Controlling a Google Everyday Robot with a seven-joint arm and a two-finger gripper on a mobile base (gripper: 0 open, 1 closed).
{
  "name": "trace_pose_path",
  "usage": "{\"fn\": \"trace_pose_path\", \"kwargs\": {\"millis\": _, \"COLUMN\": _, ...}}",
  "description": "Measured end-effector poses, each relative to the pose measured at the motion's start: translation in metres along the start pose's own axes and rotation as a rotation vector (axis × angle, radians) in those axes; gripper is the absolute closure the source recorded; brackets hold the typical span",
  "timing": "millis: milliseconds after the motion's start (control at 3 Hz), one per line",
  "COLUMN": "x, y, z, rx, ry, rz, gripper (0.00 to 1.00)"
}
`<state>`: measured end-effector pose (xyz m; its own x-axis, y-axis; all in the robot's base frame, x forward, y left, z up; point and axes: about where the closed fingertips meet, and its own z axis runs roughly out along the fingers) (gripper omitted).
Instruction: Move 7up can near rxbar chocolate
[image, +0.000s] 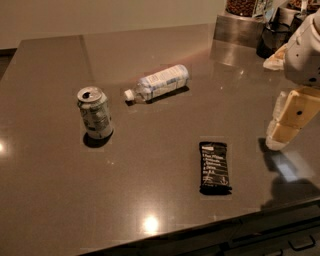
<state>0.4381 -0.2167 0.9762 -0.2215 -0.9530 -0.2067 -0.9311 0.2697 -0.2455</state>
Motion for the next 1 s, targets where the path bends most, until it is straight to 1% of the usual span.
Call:
{"fn": "trace_pose_path", "kwargs": {"millis": 333, "x": -0.003, "y": -0.001, "z": 0.0, "rx": 0.001, "ry": -0.015, "rz": 0.001, "gripper": 0.0}}
{"fn": "trace_pose_path", "kwargs": {"millis": 667, "x": -0.015, "y": -0.005, "z": -0.002, "rx": 0.005, "ry": -0.065, "rz": 0.006, "gripper": 0.0}}
{"fn": "trace_pose_path", "kwargs": {"millis": 1000, "x": -0.056, "y": -0.016, "z": 0.003, "rx": 0.002, "ry": -0.216, "rz": -0.009, "gripper": 0.0}}
